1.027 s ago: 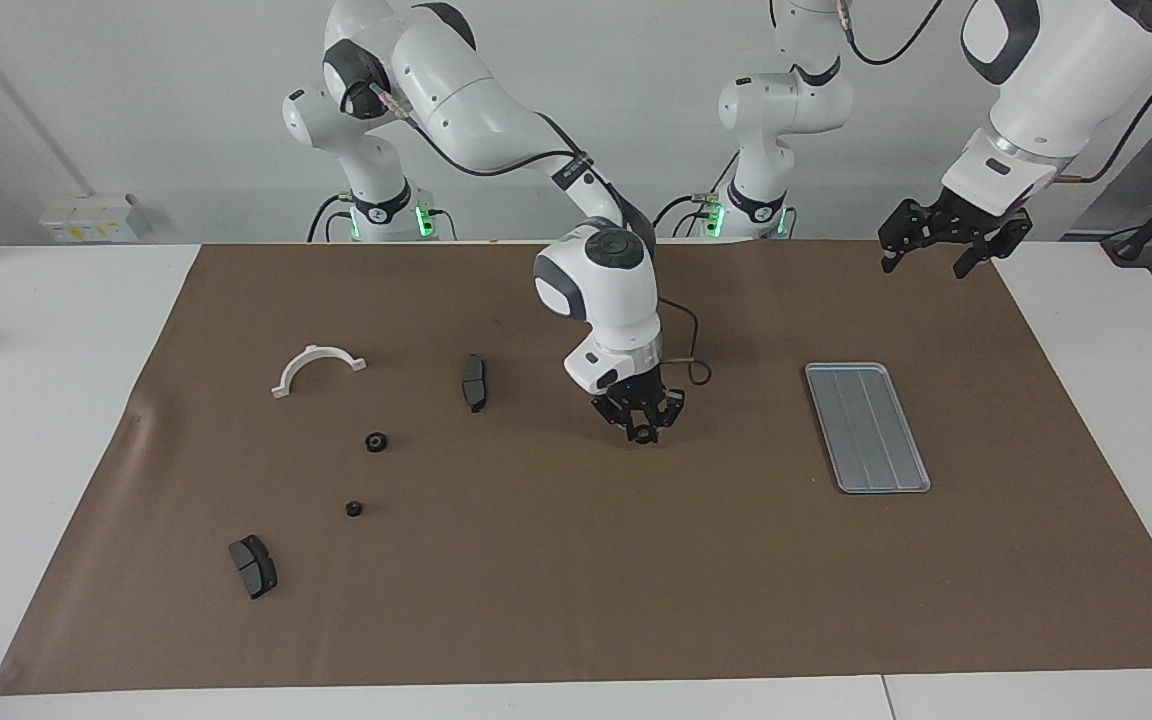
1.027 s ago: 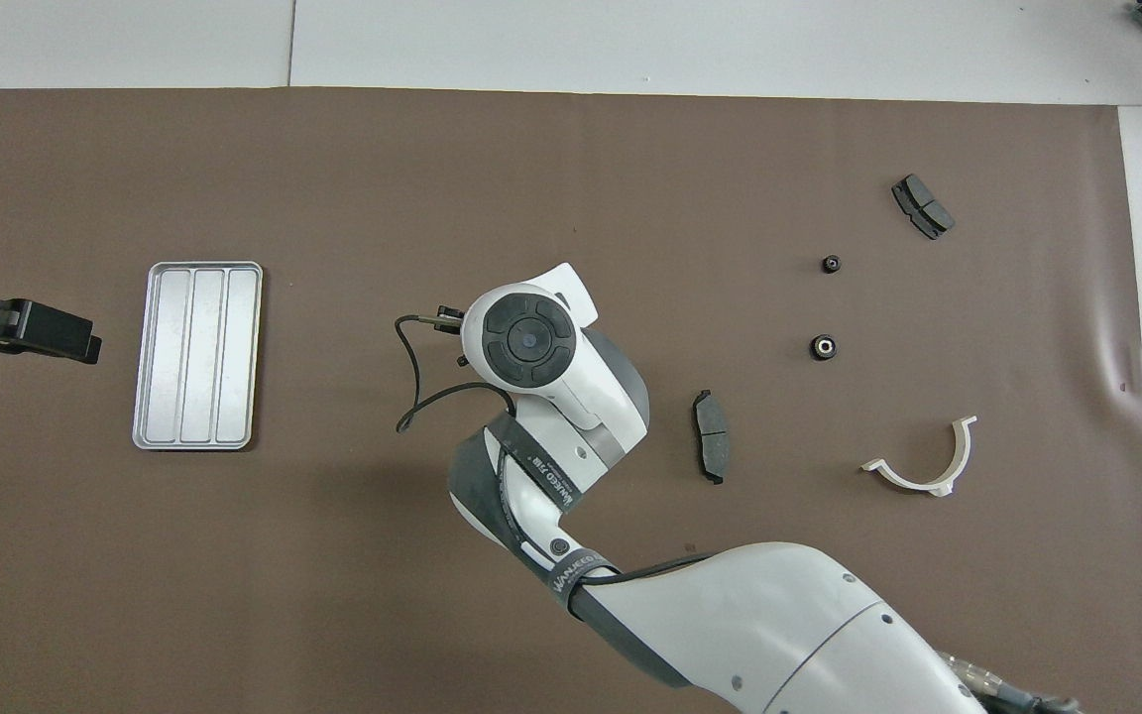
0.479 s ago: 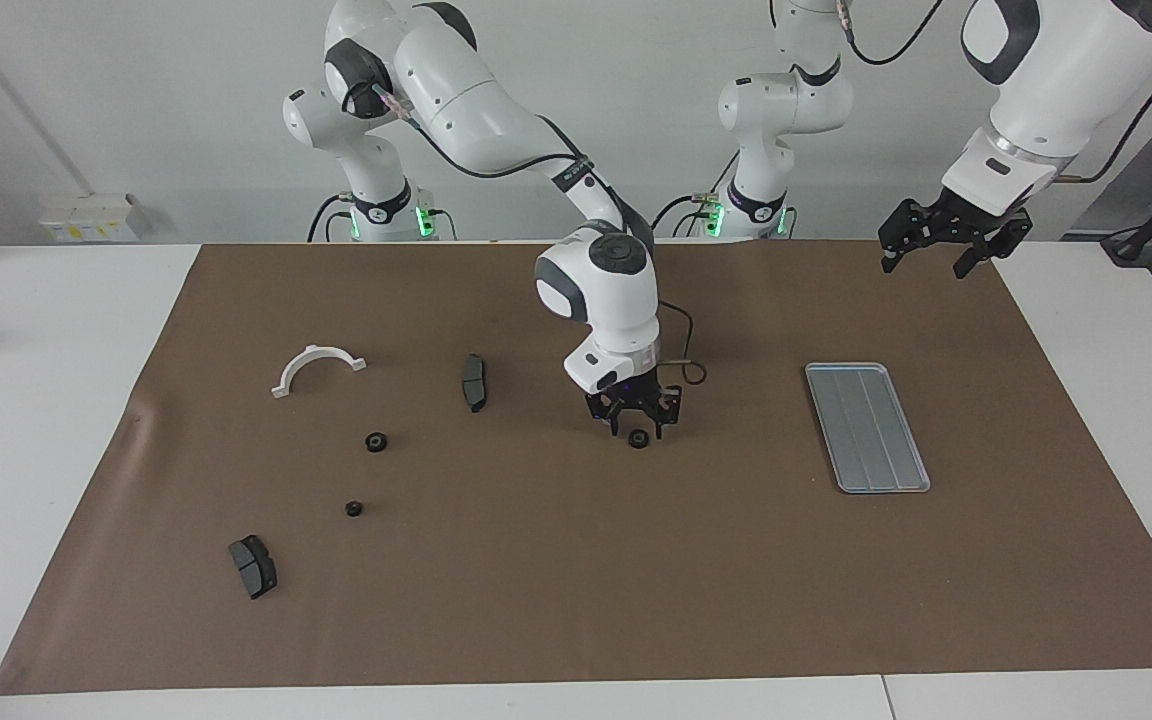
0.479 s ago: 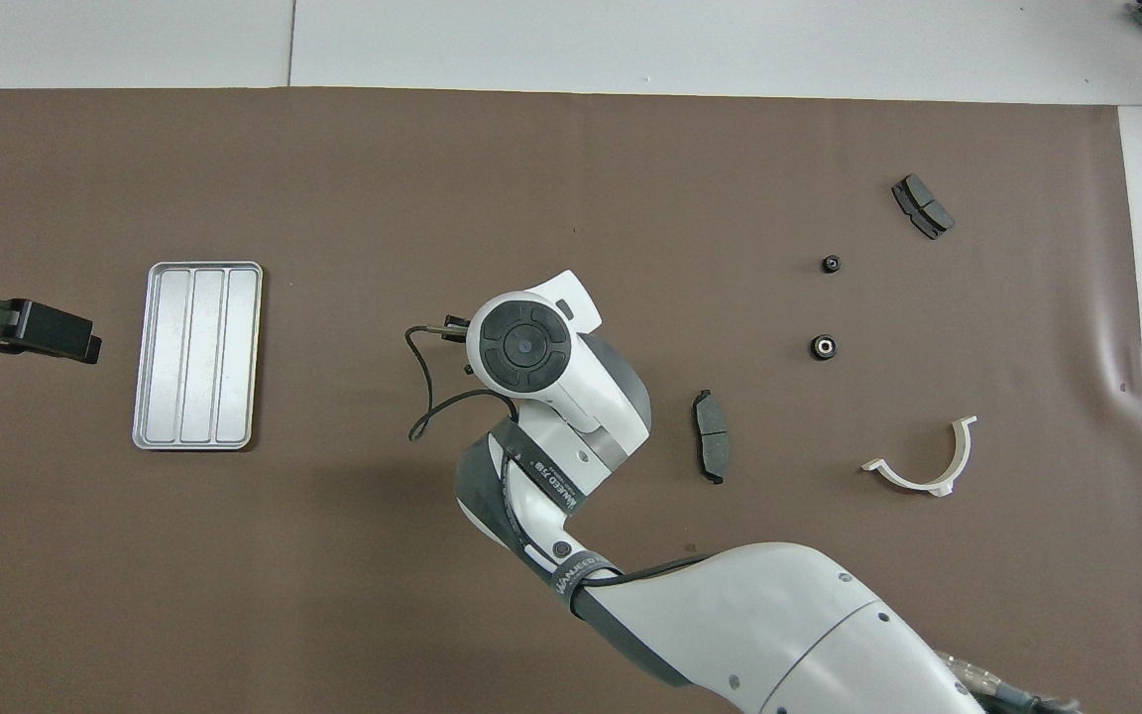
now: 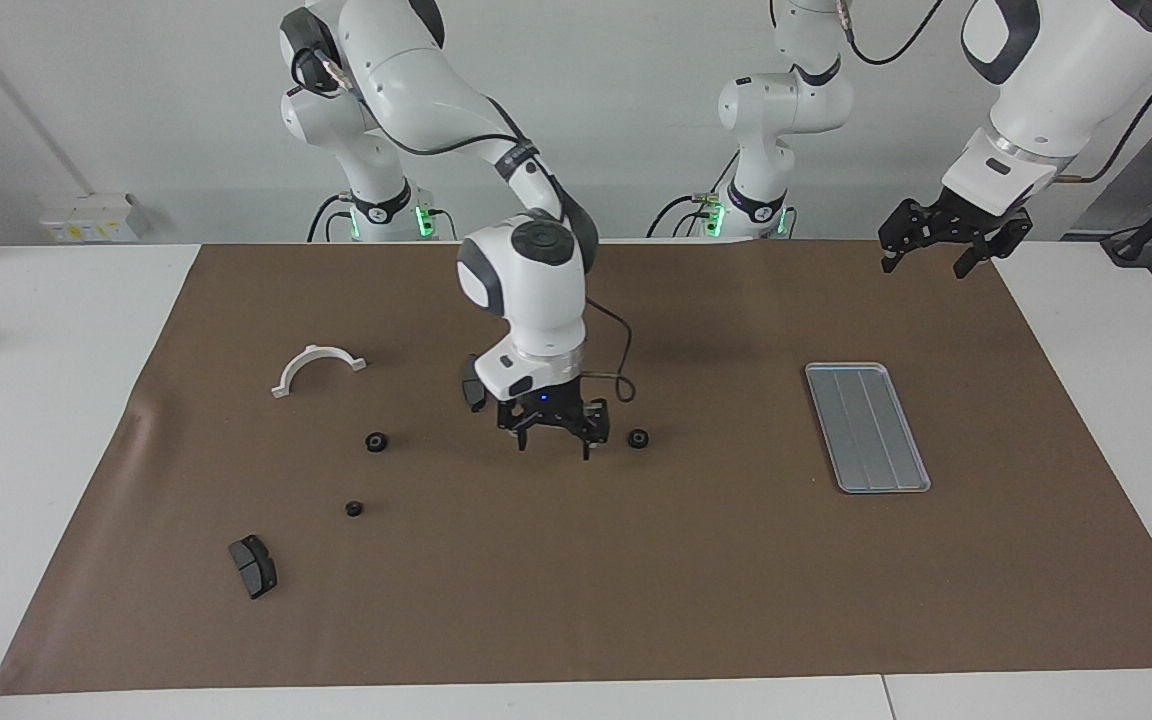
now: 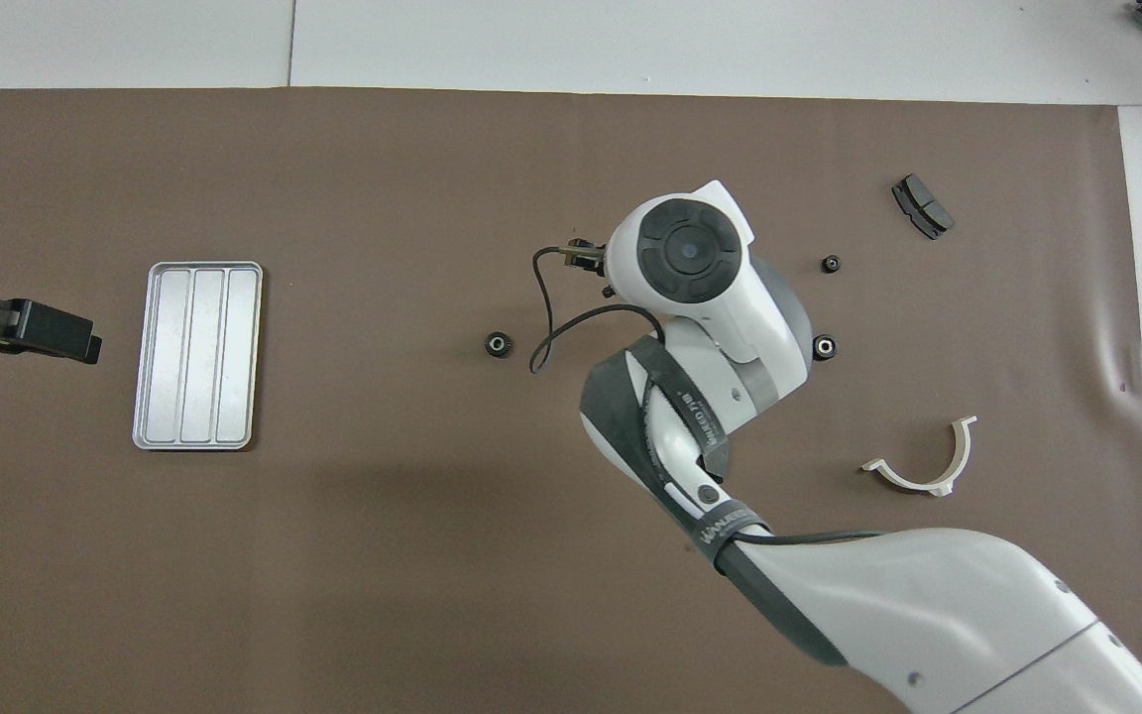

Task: Pick bearing gear from pile to tray
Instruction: 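Reach the left gripper to the bearing while the right gripper returns to pile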

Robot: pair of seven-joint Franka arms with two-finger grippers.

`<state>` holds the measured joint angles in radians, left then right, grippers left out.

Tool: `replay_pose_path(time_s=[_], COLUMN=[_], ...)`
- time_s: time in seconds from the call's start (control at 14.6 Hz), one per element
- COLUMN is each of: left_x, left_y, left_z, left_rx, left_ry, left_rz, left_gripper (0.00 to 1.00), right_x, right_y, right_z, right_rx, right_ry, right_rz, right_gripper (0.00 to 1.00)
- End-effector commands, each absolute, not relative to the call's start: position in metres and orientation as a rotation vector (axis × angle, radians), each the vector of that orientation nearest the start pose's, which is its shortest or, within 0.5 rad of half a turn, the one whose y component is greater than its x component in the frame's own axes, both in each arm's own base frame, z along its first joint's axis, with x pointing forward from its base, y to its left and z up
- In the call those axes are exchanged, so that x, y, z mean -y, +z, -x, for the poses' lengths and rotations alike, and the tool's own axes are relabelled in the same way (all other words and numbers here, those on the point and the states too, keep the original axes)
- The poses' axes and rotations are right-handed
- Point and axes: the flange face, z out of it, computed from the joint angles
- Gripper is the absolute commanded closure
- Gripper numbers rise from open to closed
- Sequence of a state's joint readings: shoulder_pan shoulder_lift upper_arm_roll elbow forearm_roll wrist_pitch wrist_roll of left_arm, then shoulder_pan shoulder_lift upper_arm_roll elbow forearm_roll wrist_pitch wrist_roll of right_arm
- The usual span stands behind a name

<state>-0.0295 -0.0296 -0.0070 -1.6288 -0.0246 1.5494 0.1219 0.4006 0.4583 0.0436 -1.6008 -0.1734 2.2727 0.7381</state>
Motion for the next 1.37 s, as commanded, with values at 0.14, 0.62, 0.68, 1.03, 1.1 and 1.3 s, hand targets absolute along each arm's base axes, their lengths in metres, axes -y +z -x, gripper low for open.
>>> replay_pose_path(time_s=[0.14,0.62,0.68,1.03,1.1,1.3], left_x=[0.019,0.03,0.039,0.122,0.138,0.191], left_y=[0.614,0.615,0.613,0.577,0.565,0.52], left_z=[-0.533,-0.533,-0.533,-0.538,-0.54,-0.555], left_rx=[-0.251,-0.275,-0.301,-0.379,-0.398,-0.389], left_ry=[0.067,0.07,0.053,-0.095,-0.116,-0.154], left_rz=[3.14,3.137,3.134,3.129,3.13,3.143], left_gripper=[0.0,0.0,0.0,0.0,0.0,0.0], right_x=[-0.16,-0.065,-0.063,-0.064,-0.064,-0.058], right_y=[0.369,0.318,0.313,0.296,0.296,0.293], right_z=[-0.634,-0.591,-0.585,-0.566,-0.565,-0.563], right_rx=[-0.006,0.378,0.409,0.439,0.442,0.462], right_ry=[-0.27,-0.075,-0.073,-0.071,-0.074,-0.089], right_rz=[3.199,3.059,3.054,3.055,3.055,3.054], right_gripper=[0.0,0.0,0.0,0.14,0.22,0.41])
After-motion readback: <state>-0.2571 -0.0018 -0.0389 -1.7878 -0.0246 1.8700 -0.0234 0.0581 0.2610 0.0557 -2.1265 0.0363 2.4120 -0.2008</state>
